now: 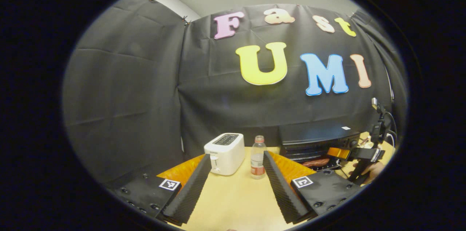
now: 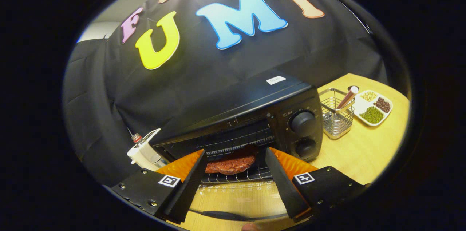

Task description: Open the electric oven with the left hand, put the food in, and close the electric oven.

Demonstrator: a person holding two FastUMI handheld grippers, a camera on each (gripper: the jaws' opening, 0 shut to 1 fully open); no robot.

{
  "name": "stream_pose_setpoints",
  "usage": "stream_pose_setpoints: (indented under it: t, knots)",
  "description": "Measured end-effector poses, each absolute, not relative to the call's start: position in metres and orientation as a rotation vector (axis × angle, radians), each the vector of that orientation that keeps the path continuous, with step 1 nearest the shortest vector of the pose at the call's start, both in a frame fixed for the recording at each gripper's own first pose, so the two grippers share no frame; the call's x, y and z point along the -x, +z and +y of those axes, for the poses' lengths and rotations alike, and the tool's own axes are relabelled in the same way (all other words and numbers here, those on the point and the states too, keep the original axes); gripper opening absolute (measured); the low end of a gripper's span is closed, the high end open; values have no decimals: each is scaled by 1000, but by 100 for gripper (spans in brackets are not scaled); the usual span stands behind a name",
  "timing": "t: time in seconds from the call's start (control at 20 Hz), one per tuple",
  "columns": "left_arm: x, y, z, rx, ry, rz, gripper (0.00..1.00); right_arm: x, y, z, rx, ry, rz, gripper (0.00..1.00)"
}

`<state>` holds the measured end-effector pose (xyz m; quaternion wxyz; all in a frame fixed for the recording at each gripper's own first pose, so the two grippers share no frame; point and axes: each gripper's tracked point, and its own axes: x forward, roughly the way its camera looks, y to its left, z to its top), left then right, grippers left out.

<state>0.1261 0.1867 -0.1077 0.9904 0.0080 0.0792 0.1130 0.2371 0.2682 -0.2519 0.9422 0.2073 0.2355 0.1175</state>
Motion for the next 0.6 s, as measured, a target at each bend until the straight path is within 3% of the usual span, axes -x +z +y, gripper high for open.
stream_pose_setpoints:
  t: [0.1, 0.3, 0.6]
  knots:
    - [-126, -117, 169, 0, 193, 177, 100, -221, -233, 256, -391, 252, 453, 98]
    - [-125, -136, 133, 24, 128, 219, 90, -197, -195, 228, -336, 254, 379, 98]
    - [-128, -173, 77, 56, 30, 298, 94, -157, -154, 176, -241, 221, 290, 98]
